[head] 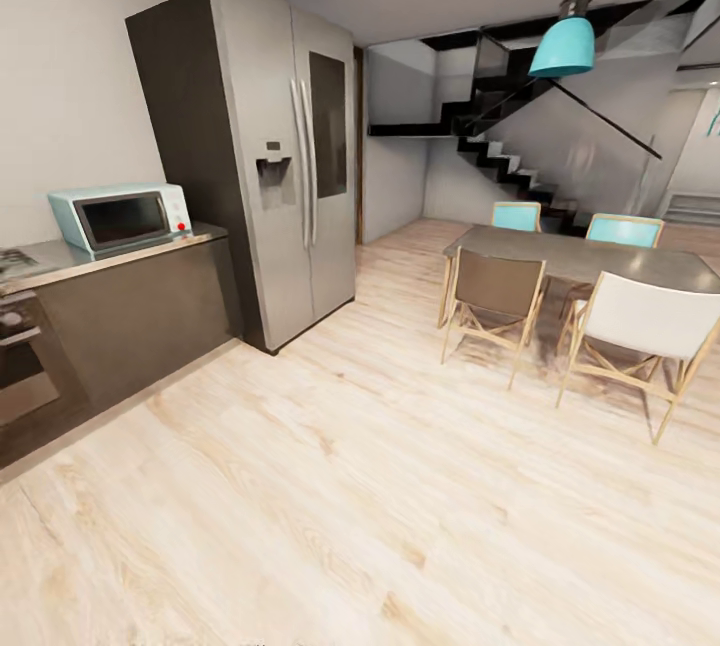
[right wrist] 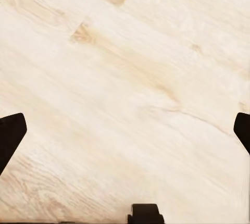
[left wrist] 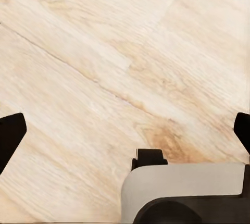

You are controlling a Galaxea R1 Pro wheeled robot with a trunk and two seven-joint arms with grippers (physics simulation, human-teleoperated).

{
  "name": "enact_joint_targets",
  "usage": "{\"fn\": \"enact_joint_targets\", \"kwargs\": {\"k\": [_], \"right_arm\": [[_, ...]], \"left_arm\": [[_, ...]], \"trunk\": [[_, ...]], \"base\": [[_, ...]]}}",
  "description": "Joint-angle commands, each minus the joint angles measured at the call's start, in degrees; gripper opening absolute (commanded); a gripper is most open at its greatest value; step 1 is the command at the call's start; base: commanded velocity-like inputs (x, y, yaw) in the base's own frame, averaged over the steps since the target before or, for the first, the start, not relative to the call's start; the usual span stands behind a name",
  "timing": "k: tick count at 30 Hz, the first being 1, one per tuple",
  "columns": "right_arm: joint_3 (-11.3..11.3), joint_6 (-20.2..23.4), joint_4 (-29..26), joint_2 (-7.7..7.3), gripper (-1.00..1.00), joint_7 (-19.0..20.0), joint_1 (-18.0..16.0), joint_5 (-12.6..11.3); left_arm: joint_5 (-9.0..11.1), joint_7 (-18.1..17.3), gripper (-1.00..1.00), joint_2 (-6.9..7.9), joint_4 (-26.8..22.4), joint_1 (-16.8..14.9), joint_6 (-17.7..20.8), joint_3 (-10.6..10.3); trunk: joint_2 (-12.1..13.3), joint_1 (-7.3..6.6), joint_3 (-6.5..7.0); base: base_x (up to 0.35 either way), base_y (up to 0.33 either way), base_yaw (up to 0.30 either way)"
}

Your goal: In the kitchen, take the Vidalia onion out of the sink, dice it on the chopping board with the paring knife, put the diced onion into the bowl on the countertop, then place both the paring knife and the chopping board into the sink.

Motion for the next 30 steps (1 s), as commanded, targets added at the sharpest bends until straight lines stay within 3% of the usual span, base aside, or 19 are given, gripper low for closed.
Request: {"fn": "enact_joint_targets", "kwargs": {"k": [1,30], "right_arm": [[-0.03,-0.18,0.04,0.02,1.0,-0.04,-0.03,0.02],[0.14,-0.18,0.04,0.2,1.0,-0.04,-0.03,0.02]], "left_arm": [[0.06,0.02,1.0,0.01,-0.05,0.01,-0.1,0.05],[0.06,0.02,1.0,-0.04,-0.05,0.01,-0.1,0.05]], "trunk": [[-0.02,0.0,-0.11],[-0.02,0.0,-1.61]], "base": [[0.053,-0.175,0.237],[0.005,-0.015,0.245]]}}
